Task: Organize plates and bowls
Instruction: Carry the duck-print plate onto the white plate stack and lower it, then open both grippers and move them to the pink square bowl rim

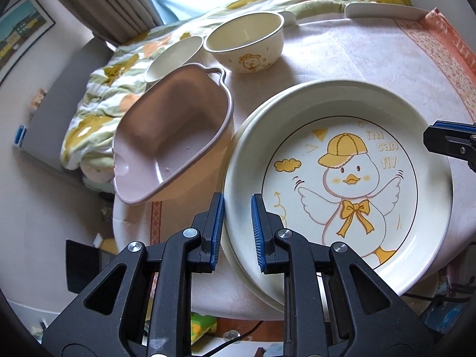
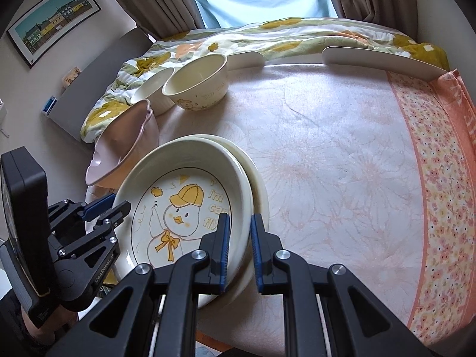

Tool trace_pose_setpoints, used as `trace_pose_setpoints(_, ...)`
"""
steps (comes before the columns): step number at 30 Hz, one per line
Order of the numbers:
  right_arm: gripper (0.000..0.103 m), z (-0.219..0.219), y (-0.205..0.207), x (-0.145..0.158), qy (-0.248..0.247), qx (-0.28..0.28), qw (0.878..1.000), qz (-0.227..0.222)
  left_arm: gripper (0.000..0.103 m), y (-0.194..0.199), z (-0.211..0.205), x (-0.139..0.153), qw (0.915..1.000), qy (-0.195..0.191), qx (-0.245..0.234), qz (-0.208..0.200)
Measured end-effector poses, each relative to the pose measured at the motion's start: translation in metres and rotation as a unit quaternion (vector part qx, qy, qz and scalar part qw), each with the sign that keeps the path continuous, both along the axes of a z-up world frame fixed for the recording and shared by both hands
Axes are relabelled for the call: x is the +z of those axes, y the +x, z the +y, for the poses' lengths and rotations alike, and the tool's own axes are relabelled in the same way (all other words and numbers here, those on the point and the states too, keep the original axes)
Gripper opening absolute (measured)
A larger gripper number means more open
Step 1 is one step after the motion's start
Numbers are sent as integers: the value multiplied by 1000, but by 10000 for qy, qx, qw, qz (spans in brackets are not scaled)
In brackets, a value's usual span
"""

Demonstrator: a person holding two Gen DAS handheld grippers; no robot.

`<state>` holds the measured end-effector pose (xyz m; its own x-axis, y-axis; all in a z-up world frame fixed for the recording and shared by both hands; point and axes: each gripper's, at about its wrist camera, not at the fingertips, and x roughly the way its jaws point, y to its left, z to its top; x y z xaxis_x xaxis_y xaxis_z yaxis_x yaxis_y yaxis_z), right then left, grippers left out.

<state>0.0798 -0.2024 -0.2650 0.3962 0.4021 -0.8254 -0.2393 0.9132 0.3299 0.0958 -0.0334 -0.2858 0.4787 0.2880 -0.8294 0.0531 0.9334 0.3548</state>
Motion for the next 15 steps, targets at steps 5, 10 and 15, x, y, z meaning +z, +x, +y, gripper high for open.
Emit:
trace_pose_setpoints(5, 13, 0, 1, -1, -3, 1, 10000, 2, 17, 2, 2, 1, 9999, -95, 37, 7)
trace_pose_setpoints(10, 13, -3, 1, 6, 22, 18, 10000, -92, 17, 4, 11, 13, 9985, -516, 160, 14)
trace_pose_setpoints(15, 13, 0, 4, 33, -83, 178, 9992, -343, 24, 0, 15, 47, 9958, -838, 283, -215)
